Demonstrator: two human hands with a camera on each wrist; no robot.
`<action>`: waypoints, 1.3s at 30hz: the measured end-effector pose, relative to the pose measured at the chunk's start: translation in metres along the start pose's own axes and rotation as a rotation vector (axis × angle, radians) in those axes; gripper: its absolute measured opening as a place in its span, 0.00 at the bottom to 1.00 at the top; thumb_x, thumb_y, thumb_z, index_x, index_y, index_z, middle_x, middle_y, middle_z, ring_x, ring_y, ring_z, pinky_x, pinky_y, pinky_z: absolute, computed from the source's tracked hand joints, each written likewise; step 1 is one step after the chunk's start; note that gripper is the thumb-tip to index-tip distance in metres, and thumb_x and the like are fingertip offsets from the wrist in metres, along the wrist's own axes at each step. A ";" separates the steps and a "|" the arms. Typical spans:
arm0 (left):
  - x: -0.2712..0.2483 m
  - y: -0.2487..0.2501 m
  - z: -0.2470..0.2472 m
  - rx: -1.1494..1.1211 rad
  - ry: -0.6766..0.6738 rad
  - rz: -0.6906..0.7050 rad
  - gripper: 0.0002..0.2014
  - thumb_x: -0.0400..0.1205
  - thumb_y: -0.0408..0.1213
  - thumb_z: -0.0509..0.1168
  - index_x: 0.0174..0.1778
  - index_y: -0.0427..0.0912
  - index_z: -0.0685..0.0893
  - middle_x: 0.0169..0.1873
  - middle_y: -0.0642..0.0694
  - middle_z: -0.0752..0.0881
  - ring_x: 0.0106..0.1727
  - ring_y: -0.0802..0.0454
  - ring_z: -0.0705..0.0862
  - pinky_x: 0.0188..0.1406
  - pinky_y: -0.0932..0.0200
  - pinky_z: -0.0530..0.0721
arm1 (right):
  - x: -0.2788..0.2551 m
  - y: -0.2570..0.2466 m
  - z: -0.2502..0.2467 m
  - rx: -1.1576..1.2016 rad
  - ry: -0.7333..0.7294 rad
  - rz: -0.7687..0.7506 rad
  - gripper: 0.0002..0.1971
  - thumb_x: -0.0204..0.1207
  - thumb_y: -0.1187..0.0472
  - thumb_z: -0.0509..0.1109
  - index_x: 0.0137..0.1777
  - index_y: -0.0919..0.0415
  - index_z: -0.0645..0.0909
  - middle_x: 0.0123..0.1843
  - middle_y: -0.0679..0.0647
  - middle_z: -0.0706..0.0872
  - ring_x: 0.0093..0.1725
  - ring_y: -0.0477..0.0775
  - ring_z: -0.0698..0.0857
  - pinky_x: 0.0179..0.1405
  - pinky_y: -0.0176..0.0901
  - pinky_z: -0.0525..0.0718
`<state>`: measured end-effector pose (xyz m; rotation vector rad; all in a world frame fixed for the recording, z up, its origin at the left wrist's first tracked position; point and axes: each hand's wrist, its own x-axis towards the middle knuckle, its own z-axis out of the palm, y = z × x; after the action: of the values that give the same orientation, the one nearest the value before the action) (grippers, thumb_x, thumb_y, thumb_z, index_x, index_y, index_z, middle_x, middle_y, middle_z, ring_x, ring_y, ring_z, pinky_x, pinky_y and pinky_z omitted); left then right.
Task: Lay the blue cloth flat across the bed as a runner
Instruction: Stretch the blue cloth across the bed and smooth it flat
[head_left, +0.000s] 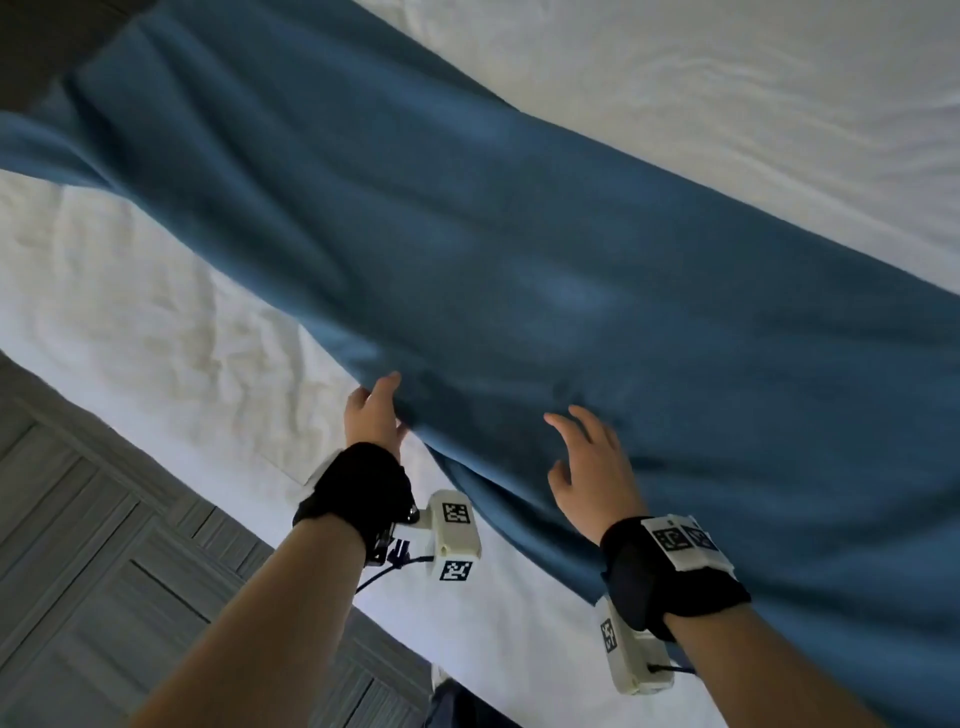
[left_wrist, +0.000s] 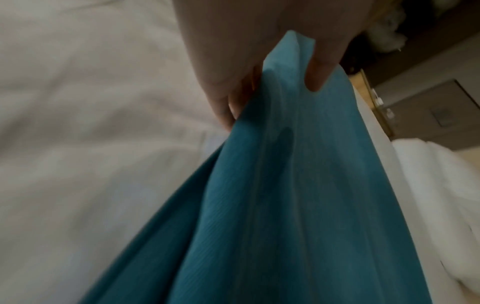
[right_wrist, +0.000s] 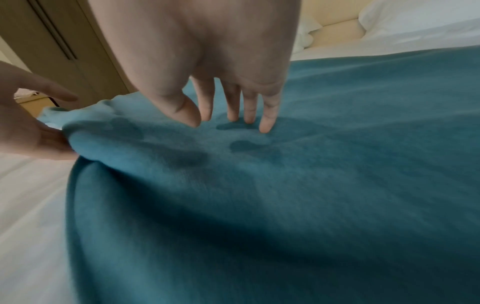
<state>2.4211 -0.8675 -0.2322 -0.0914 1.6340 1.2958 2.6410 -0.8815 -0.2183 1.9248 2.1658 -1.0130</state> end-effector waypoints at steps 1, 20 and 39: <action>0.008 0.010 0.001 -0.032 0.016 -0.024 0.11 0.78 0.33 0.65 0.57 0.39 0.78 0.53 0.41 0.83 0.52 0.46 0.82 0.45 0.51 0.83 | 0.009 -0.005 -0.003 0.001 0.006 -0.014 0.28 0.76 0.65 0.60 0.78 0.51 0.64 0.83 0.55 0.59 0.80 0.59 0.59 0.77 0.55 0.67; 0.109 0.117 -0.056 -0.137 0.071 -0.062 0.17 0.77 0.34 0.69 0.62 0.37 0.81 0.57 0.39 0.86 0.52 0.44 0.86 0.49 0.50 0.87 | 0.098 -0.121 0.007 0.012 -0.030 -0.073 0.29 0.76 0.65 0.60 0.78 0.54 0.63 0.80 0.55 0.64 0.79 0.57 0.63 0.75 0.53 0.69; 0.184 0.211 -0.167 0.203 -0.008 -0.092 0.06 0.79 0.29 0.66 0.46 0.43 0.76 0.40 0.43 0.83 0.36 0.50 0.81 0.34 0.56 0.83 | 0.130 -0.278 0.072 -0.138 -0.099 -0.085 0.28 0.75 0.64 0.61 0.76 0.52 0.65 0.82 0.53 0.59 0.81 0.56 0.56 0.72 0.54 0.72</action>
<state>2.0992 -0.8160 -0.2336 -0.0378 1.7247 1.0540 2.3352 -0.8058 -0.2180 1.6999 2.2151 -0.9229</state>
